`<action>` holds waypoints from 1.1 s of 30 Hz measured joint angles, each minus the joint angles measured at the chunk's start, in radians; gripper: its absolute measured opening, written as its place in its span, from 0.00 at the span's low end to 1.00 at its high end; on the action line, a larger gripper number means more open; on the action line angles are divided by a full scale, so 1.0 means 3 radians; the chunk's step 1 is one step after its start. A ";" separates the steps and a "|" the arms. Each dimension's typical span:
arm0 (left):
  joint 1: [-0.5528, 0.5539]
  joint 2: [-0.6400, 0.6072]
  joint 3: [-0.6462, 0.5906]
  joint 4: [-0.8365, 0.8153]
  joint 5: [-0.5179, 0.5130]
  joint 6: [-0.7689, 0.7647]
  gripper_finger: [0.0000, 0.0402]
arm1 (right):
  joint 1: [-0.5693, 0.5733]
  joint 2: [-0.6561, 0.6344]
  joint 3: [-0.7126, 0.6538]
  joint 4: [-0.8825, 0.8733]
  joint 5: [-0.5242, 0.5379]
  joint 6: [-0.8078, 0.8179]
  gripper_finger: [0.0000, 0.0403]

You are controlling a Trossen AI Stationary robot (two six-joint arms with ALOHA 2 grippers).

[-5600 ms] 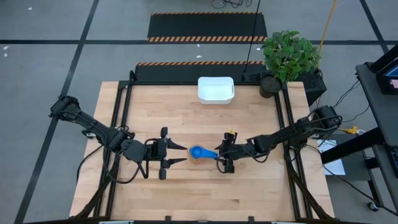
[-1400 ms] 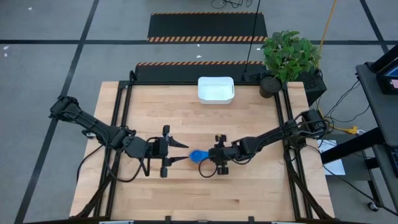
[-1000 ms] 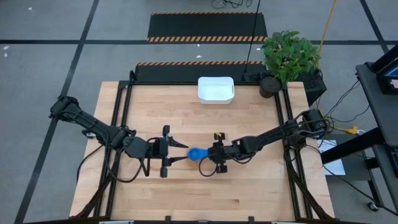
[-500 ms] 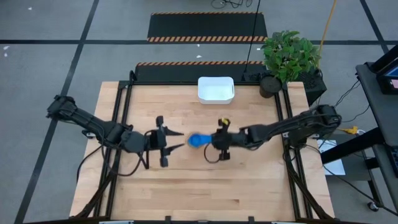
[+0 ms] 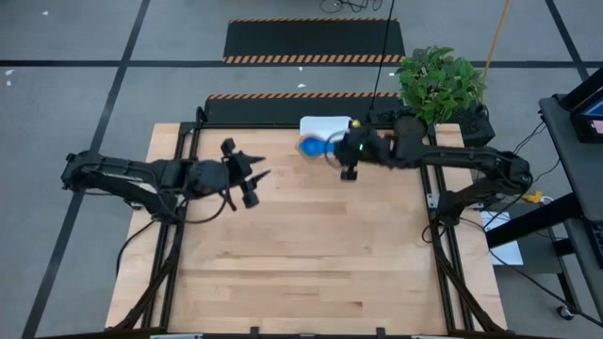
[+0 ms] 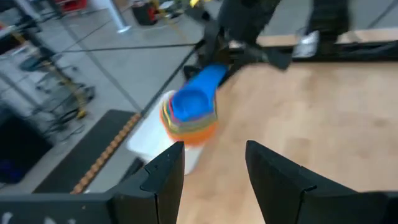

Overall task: Nest measuring cups in basket
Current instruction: Put the nested measuring cups into the white bin

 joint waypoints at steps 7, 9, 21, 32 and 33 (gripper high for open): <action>0.0535 0.0005 0.0000 0.0012 0.0173 0.0190 0.44 | -0.0748 0.0069 0.0079 0.0120 -0.0397 -0.0440 0.29; 0.0677 0.0006 0.0000 0.0061 0.0339 0.0195 0.44 | -0.0920 0.0142 0.0079 0.0206 -0.0581 -0.0546 0.29; 0.1174 0.0006 0.0000 0.0366 0.0861 0.0476 0.44 | -0.1330 0.0812 0.0140 0.0579 -0.0929 -0.0709 0.29; 0.1295 0.0006 0.0000 0.0425 0.0938 0.0553 0.44 | -0.1330 0.1279 0.0432 0.0400 -0.0924 -0.0838 0.29; 0.1295 0.0006 0.0000 0.0425 0.0938 0.0563 0.44 | -0.1330 0.1299 0.0432 0.0399 -0.0924 -0.0840 0.29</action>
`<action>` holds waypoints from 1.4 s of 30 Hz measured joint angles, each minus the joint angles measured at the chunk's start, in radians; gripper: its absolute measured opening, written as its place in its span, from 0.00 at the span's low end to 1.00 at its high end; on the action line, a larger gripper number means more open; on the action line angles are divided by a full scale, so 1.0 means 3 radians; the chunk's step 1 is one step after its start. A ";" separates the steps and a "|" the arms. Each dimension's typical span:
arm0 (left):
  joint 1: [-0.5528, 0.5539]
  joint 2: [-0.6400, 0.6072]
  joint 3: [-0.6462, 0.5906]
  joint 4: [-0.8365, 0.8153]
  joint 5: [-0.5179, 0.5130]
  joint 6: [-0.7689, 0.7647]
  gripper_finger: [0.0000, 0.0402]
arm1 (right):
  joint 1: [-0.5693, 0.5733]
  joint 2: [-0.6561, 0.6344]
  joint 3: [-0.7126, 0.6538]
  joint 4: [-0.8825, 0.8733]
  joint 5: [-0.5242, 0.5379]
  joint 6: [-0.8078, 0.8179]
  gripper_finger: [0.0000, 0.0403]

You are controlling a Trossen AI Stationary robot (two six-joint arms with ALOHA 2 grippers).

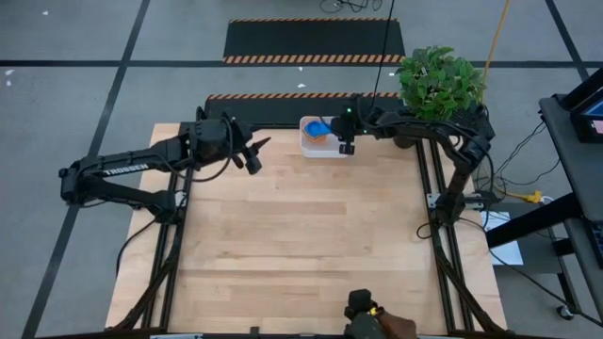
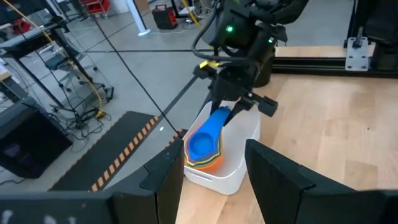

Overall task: Nest measuring cups in basket
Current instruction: Put the nested measuring cups into the white bin, then return to Home Position

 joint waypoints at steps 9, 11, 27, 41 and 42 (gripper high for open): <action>0.0000 0.0000 0.0000 -0.0001 0.0009 0.0028 0.44 | 0.0001 0.0026 0.0004 -0.0098 0.0000 -0.0011 0.31; 0.0000 0.0000 0.0000 -0.0001 0.0009 0.0026 0.44 | 0.0001 0.0026 0.0004 -0.0134 0.0000 -0.0011 0.31; 0.0000 0.0000 0.0000 -0.0009 0.0009 -0.0013 0.44 | 0.0004 0.0025 0.0004 -0.0168 0.0014 0.0013 0.38; 0.0000 0.0000 0.0000 -0.0017 0.0164 -0.0049 0.44 | 0.0004 -0.0007 0.0004 -0.0195 0.0015 0.0142 0.62; 0.0000 0.0000 0.0000 -0.0017 0.0164 -0.0050 0.44 | 0.0004 -0.0026 0.0004 -0.0180 0.0014 0.0162 0.63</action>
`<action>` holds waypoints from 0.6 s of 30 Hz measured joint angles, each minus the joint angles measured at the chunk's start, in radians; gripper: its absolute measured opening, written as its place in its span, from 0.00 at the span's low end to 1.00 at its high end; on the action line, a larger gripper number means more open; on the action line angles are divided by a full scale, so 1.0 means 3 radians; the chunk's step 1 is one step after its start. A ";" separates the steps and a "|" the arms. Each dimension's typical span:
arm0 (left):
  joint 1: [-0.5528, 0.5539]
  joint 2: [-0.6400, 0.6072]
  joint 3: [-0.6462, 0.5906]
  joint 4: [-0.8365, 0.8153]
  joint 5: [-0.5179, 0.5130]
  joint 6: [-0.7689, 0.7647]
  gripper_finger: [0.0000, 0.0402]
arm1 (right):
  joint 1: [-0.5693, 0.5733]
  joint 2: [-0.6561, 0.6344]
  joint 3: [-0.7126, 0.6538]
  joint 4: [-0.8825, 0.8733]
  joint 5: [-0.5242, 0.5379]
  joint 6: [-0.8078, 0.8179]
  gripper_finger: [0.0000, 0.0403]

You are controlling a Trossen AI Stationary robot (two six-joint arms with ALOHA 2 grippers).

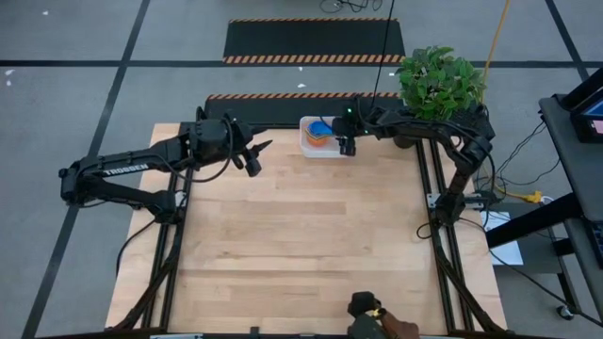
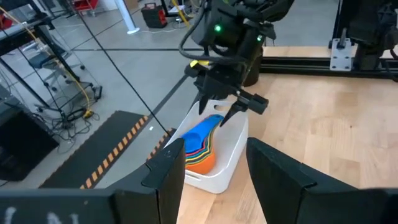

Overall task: Nest measuring cups in basket
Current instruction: Return to Home Position

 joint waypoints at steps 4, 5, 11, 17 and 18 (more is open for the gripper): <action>0.0000 0.0000 0.0000 0.0000 0.0000 -0.0011 0.44 | 0.0001 -0.0117 0.0000 -0.0001 -0.0007 0.0054 0.64; 0.0000 0.0000 0.0000 0.0000 0.0000 -0.0011 0.44 | 0.0004 -0.0151 0.0000 -0.0001 -0.0007 0.0071 0.64; -0.0001 0.0000 0.0000 0.0003 0.0000 -0.0010 0.44 | 0.0081 -0.0356 0.0000 -0.0046 -0.0017 0.0120 0.63; -0.0027 0.0000 0.0000 0.0018 -0.0002 -0.0051 0.44 | 0.0231 -0.0558 0.0000 -0.0203 -0.0019 0.0242 0.59; -0.0041 0.0000 0.0000 0.0018 -0.0003 -0.0051 0.44 | 0.0260 -0.0596 0.0000 -0.0247 -0.0019 0.0277 0.58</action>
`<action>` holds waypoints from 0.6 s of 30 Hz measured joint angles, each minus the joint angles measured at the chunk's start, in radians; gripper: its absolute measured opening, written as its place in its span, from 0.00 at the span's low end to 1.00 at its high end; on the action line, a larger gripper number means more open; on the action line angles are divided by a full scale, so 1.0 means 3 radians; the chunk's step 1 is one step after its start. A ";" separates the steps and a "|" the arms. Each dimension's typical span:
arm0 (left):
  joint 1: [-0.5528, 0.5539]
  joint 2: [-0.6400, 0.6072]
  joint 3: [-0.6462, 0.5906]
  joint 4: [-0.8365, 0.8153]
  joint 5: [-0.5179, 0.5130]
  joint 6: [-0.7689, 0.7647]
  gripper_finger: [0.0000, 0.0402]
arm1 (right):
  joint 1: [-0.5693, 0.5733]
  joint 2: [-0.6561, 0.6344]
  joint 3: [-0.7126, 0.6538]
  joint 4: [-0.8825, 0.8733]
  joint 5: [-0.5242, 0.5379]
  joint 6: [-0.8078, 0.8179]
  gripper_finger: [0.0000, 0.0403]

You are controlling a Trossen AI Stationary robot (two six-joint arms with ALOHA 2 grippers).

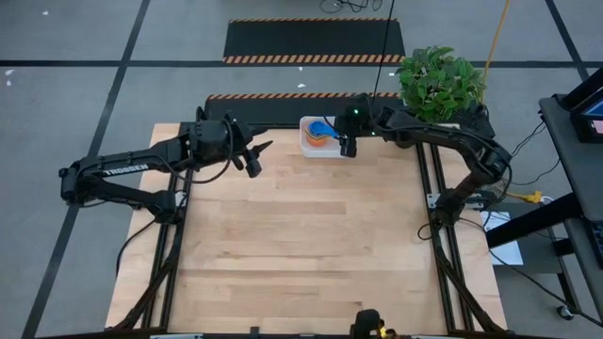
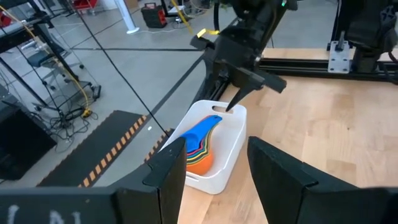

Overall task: Nest measuring cups in basket
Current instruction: Return to Home Position

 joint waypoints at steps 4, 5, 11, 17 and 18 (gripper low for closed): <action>-0.0071 0.0000 0.0000 0.0000 -0.0010 -0.0002 0.44 | 0.0120 -0.0155 -0.0001 -0.0209 0.0001 0.0190 0.53; -0.0094 0.0000 0.0000 0.0000 -0.0011 -0.0002 0.44 | 0.0147 -0.0200 -0.0001 -0.0269 0.0003 0.0244 0.52; -0.0261 0.0000 0.0000 -0.0009 -0.0014 -0.0083 0.44 | 0.0331 -0.0435 -0.0008 -0.0460 0.0002 0.0807 0.44; -0.0561 0.0001 0.0000 -0.0092 -0.0014 -0.0325 0.44 | 0.0651 -0.0751 -0.0358 -0.0254 0.0005 0.1228 0.31; -0.0622 0.0000 0.0000 -0.0118 -0.0016 -0.0370 0.44 | 0.0716 -0.0818 -0.0469 -0.0174 0.0005 0.1269 0.29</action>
